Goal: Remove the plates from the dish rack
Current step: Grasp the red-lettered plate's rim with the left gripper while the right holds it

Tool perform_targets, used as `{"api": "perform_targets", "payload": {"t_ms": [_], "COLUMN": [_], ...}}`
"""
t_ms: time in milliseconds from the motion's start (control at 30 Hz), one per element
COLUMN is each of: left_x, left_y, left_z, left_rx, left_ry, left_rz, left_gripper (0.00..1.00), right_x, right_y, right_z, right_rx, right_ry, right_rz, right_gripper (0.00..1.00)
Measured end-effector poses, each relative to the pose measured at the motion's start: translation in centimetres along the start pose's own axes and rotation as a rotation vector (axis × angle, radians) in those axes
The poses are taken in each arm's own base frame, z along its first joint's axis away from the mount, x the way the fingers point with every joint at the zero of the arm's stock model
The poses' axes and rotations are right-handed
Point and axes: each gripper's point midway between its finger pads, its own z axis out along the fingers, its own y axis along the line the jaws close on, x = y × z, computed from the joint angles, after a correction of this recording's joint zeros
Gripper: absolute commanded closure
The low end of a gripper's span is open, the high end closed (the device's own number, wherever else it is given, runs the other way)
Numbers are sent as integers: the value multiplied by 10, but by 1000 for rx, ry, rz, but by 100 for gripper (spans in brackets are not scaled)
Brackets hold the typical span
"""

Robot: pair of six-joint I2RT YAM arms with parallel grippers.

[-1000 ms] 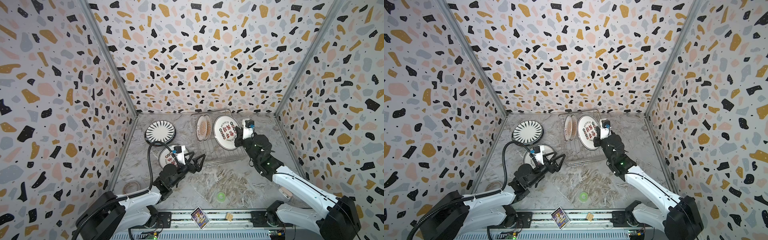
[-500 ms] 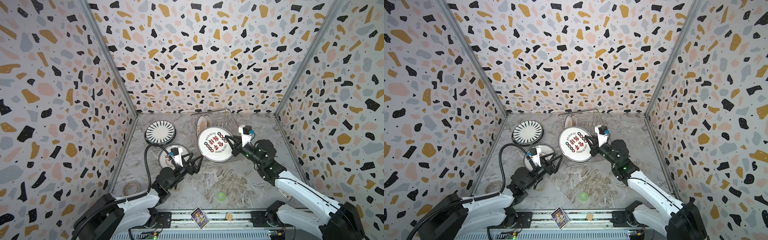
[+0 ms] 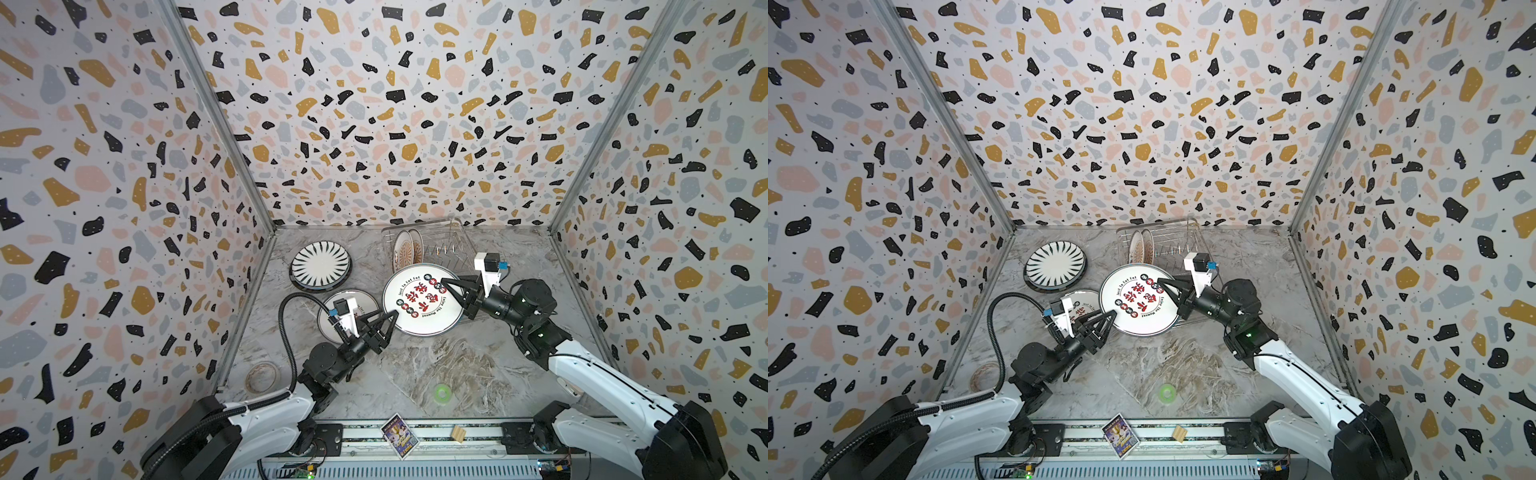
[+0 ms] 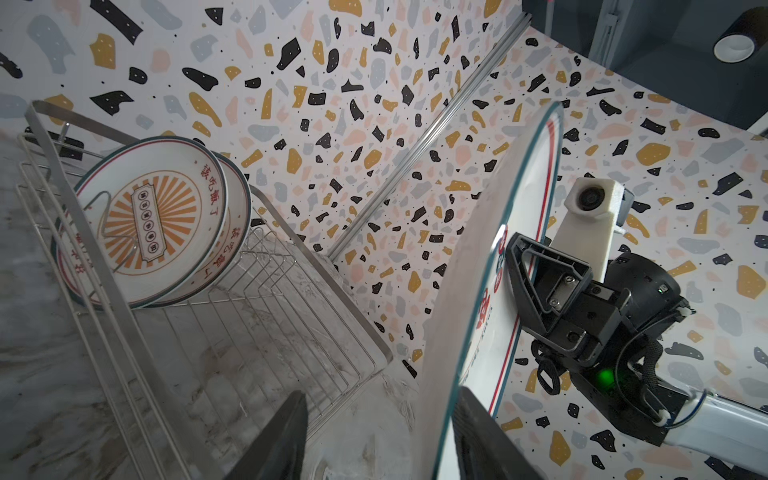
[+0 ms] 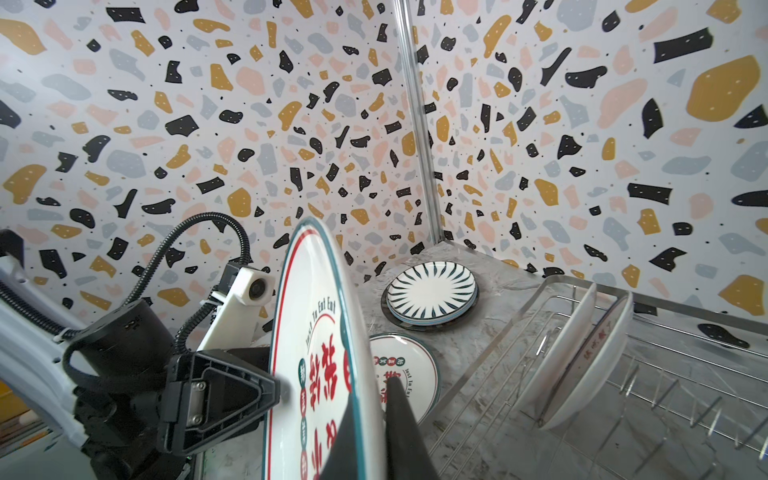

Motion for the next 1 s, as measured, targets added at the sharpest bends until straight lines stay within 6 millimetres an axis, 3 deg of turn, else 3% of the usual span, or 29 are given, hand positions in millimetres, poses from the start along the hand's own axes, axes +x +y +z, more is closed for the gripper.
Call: {"api": "perform_targets", "payload": {"t_ms": [300,567,733,867,1000], "left_x": [4,10,14,15,14], "left_y": [-1,1,4,7,11], "left_z": [-2,-1,0,-1,-1], "left_rx": [14,16,4,-10,-33], "left_ry": [4,27,40,42,38], "left_rz": [-26,-40,-34,-35,-33], "left_gripper": [69,92,100,100,100], "right_x": [19,20,27,30,31], "right_y": [-3,-5,-10,-13,-14], "right_z": [8,11,14,15,16], "right_rx": [-33,-34,-28,-22,-18], "right_ry": [50,50,64,71,72], "right_rz": [45,45,69,77,77], "right_gripper": [98,98,96,90,68]}}
